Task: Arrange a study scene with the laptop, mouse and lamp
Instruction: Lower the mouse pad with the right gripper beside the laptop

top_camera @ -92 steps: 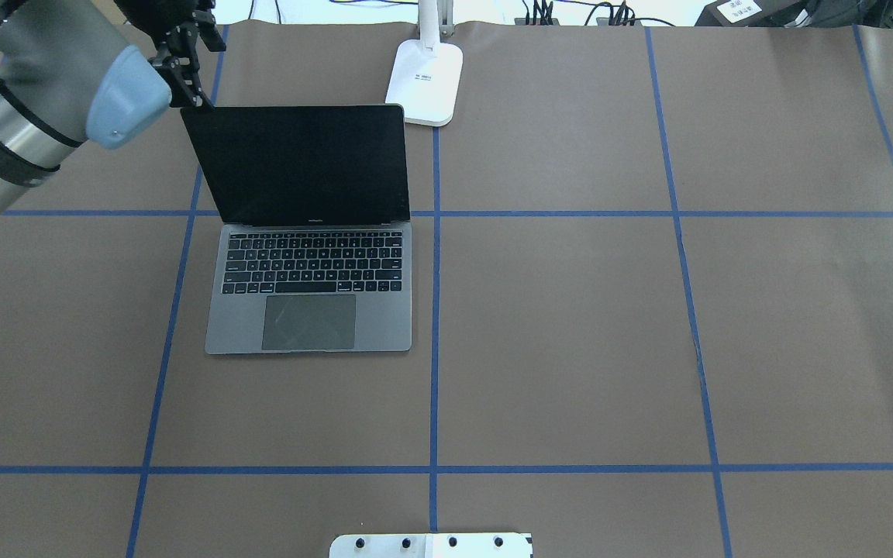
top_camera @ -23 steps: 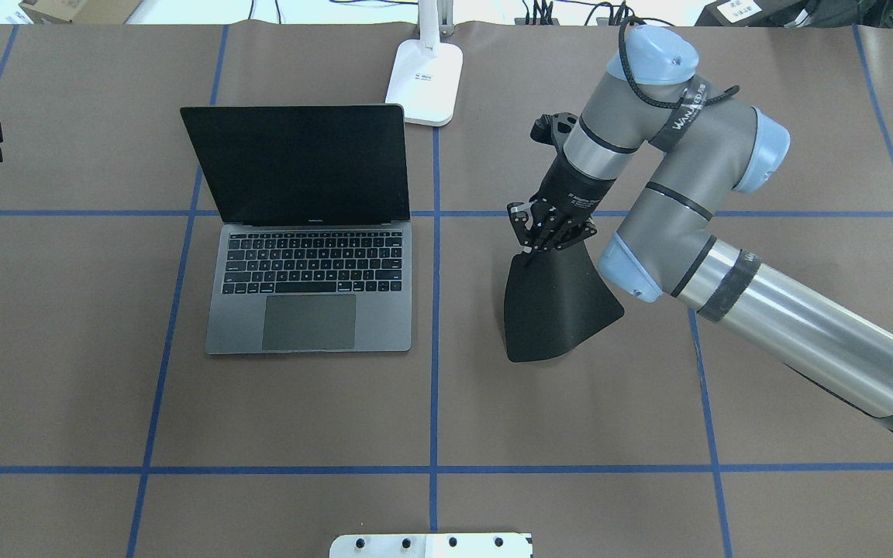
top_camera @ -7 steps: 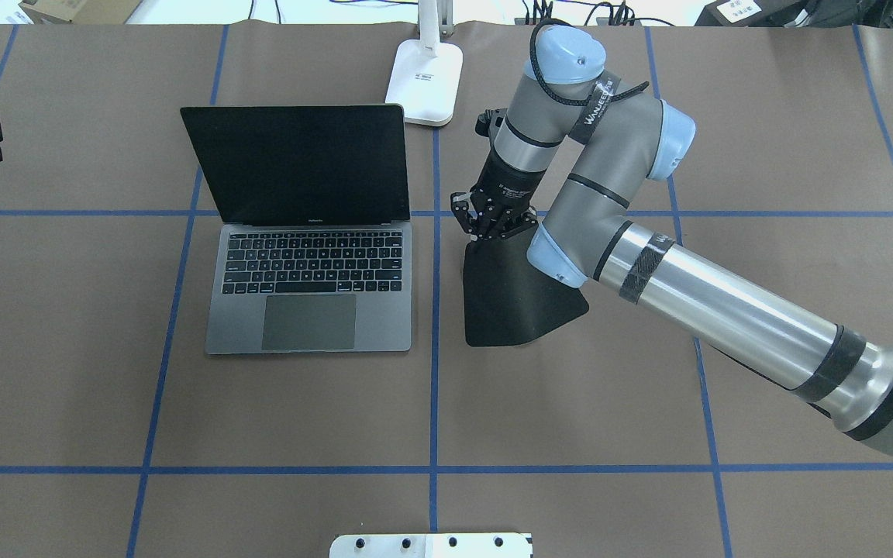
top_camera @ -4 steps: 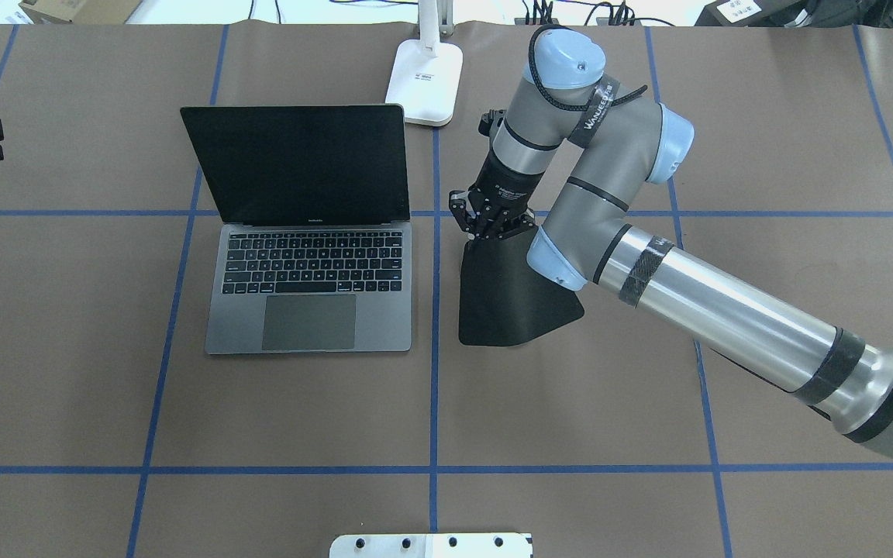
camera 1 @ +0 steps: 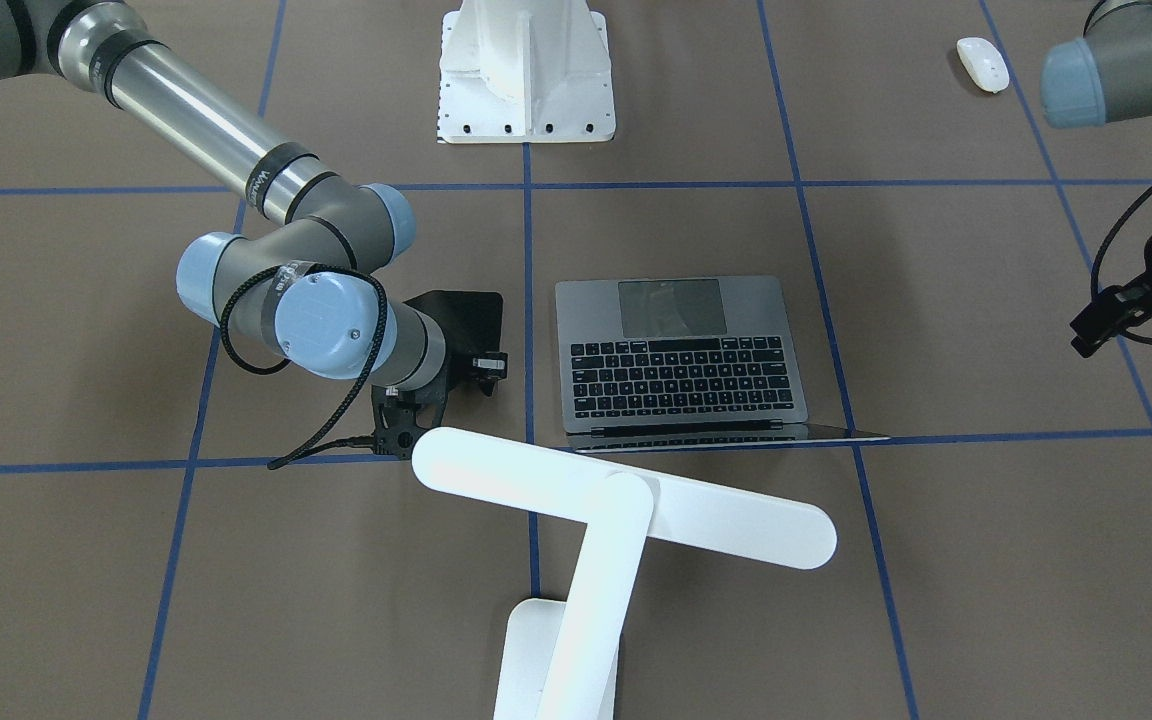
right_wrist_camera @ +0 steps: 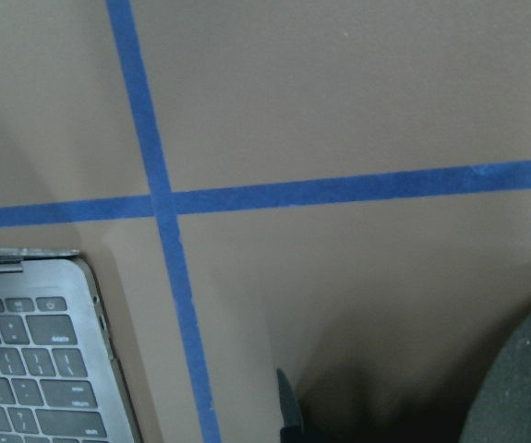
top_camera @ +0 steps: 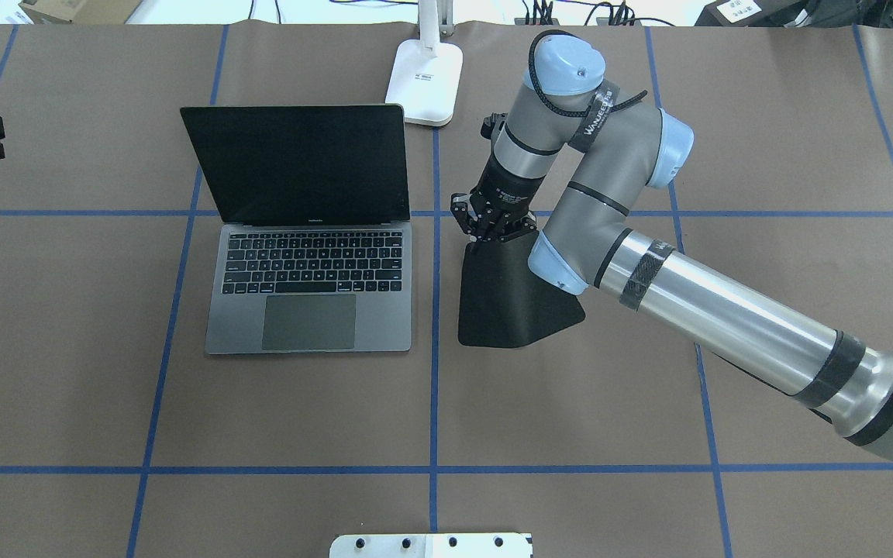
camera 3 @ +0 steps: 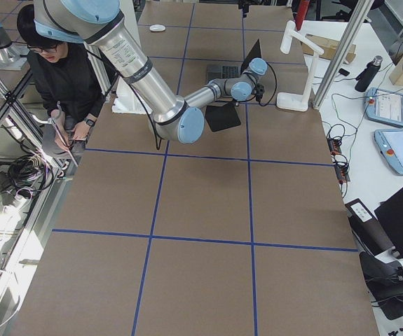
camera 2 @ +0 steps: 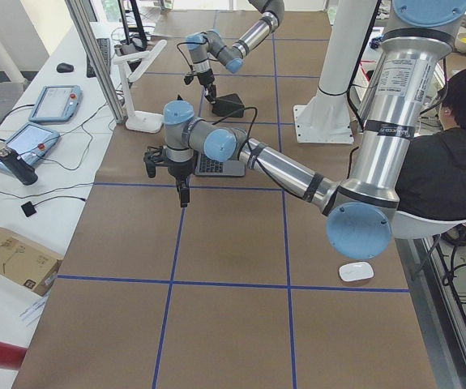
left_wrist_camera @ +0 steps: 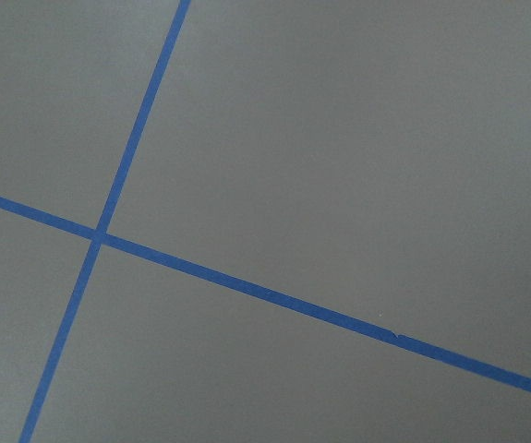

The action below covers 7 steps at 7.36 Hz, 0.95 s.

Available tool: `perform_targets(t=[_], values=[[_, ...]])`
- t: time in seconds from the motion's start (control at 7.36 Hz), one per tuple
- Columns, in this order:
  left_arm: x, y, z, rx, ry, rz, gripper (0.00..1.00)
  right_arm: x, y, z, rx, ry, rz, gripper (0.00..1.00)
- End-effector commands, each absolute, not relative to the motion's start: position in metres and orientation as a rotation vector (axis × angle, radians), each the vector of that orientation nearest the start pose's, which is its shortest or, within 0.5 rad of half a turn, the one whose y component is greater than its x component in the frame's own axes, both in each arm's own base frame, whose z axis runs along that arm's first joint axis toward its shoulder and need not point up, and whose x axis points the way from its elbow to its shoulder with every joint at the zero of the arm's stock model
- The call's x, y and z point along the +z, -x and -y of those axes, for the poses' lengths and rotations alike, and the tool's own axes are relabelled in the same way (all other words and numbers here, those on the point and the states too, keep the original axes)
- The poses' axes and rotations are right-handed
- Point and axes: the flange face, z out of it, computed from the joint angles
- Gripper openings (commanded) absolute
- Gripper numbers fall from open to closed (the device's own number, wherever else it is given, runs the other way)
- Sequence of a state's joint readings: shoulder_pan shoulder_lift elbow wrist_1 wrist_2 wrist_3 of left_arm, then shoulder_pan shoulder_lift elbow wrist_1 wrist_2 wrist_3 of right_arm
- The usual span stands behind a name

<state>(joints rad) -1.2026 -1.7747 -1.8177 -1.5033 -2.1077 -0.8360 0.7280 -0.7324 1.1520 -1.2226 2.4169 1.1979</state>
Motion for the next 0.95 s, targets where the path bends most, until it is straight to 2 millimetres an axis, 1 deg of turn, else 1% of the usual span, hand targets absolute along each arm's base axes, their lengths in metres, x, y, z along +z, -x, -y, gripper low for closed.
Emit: perform_targets(t=[0.0,0.14,0.27,0.41,0.54,0.68,0.82], values=[[0.45,-0.126,0.555,-0.348,-0.008,-0.652,0.99,0.266,0.552,0.57,-0.004,0.306,1.028,0.0],[0.45,-0.126,0.556,-0.348,-0.008,-0.652,0.99,0.27,0.552,0.57,-0.004,0.306,1.025,0.0],[0.45,-0.126,0.556,-0.348,-0.008,-0.652,0.99,0.271,0.552,0.57,-0.002,0.306,1.024,0.09],[0.45,-0.126,0.556,-0.349,-0.007,-0.651,0.99,0.272,0.551,0.57,-0.001,0.305,1.022,0.51],[0.45,-0.126,0.556,-0.349,-0.007,-0.651,0.99,0.271,0.551,0.571,0.002,0.292,1.021,0.98],[0.451,-0.126,0.556,-0.351,-0.005,-0.651,0.99,0.273,0.55,0.572,-0.004,0.243,1.038,0.99],[0.451,-0.126,0.556,-0.351,-0.005,-0.651,0.99,0.285,0.547,0.57,-0.018,0.181,1.071,0.99]])
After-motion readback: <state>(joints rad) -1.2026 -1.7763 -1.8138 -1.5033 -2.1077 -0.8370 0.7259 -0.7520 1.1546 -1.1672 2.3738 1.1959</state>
